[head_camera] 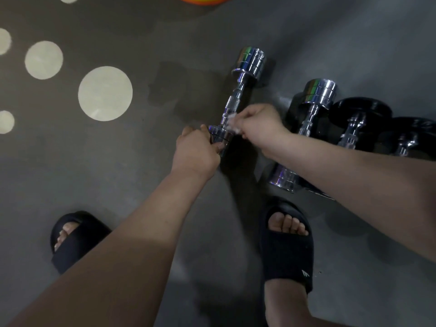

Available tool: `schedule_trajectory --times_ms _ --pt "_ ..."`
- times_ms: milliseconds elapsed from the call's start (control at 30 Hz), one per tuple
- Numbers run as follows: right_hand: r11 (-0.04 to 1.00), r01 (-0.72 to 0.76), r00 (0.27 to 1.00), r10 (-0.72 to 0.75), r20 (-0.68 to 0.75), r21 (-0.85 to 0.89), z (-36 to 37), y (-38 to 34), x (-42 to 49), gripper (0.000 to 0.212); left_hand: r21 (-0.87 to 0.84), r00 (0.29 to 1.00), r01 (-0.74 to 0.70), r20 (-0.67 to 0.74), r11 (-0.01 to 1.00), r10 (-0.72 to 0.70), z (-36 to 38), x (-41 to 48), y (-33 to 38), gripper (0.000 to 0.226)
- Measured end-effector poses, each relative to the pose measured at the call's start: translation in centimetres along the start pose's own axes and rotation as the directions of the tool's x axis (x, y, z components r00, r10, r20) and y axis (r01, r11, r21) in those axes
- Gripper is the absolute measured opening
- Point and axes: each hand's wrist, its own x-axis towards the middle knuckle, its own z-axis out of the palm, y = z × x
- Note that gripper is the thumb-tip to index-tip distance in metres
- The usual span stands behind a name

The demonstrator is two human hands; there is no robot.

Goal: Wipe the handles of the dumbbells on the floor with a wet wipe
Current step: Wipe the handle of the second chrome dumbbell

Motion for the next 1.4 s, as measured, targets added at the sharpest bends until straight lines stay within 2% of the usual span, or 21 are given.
schedule_trajectory --times_ms 67,167,267,400,500,600,667,733,833,900,1000,1100,1267,1333,1400 --pt "0.997 0.021 0.999 -0.017 0.052 -0.074 0.2 0.4 -0.5 0.024 -0.008 1.000 0.005 0.000 1.000 -0.005 0.0 -0.1 0.1 0.048" --pt "0.996 0.052 0.997 -0.047 0.061 -0.072 0.0 -0.3 0.0 0.022 -0.012 1.000 0.013 0.005 1.000 -0.013 0.0 -0.3 0.1 0.054" --pt "0.973 0.167 0.986 -0.160 0.053 -0.158 0.9 -0.9 0.2 0.022 -0.024 1.000 0.016 0.002 1.000 -0.016 0.3 -0.5 0.2 0.052" --pt "0.844 0.329 0.941 -0.328 0.077 -0.423 1.1 -1.0 0.4 0.015 -0.049 0.999 0.009 -0.035 0.999 -0.011 0.9 -1.6 0.6 0.065" --pt "0.764 0.430 0.898 -0.417 0.141 -0.481 -0.1 -0.8 0.0 0.013 -0.098 0.997 -0.009 -0.072 0.995 0.002 1.5 -2.2 0.6 0.075" --pt "0.733 0.458 0.885 -0.430 0.178 -0.503 -1.8 -0.9 -0.1 0.017 -0.095 0.992 -0.057 -0.117 0.994 0.046 2.2 -3.0 0.8 0.082" --pt "0.709 0.476 0.872 -0.456 0.176 -0.521 -2.6 -0.8 0.1 0.011 -0.048 0.988 -0.081 -0.133 0.996 0.074 2.7 -3.7 1.2 0.082" --pt "0.701 0.497 0.858 -0.484 0.171 -0.511 -2.8 -0.3 0.3 0.010 -0.043 0.979 -0.114 -0.173 0.993 0.105 3.0 -4.4 1.4 0.074" --pt "0.678 0.532 0.839 -0.502 0.209 -0.508 -3.1 0.8 0.1 0.020 -0.155 0.966 -0.140 -0.236 0.978 0.101 3.2 -4.4 1.5 0.057" --pt "0.665 0.541 0.839 -0.467 0.279 -0.516 -3.8 1.0 -0.2 0.027 -0.203 0.979 -0.082 -0.197 0.976 0.042 3.1 -3.9 1.6 0.057" --pt "0.603 0.592 0.806 -0.437 0.400 -0.535 -5.1 0.8 -0.2 0.029 -0.178 0.997 -0.004 -0.081 0.984 -0.010 2.9 -2.9 1.5 0.056" --pt "0.538 0.626 0.779 -0.456 0.429 -0.564 -5.2 0.4 0.0 0.024 -0.160 1.000 0.004 -0.001 0.987 -0.005 2.8 -2.6 2.1 0.049" --pt "0.326 0.652 0.745 -0.447 0.496 -0.685 -4.5 0.1 -0.2 0.024 -0.082 1.000 0.003 -0.027 0.997 -0.005 3.3 -3.4 3.3 0.059" --pt "0.284 0.648 0.743 -0.438 0.506 -0.707 -5.0 -0.3 -0.1 0.025 -0.057 0.999 -0.001 -0.049 0.998 -0.001 3.6 -3.7 3.6 0.060" --pt "0.273 0.639 0.746 -0.447 0.493 -0.719 -5.6 -0.7 0.2 0.026 -0.101 0.998 0.022 -0.054 0.995 -0.027 3.5 -3.8 3.9 0.058"
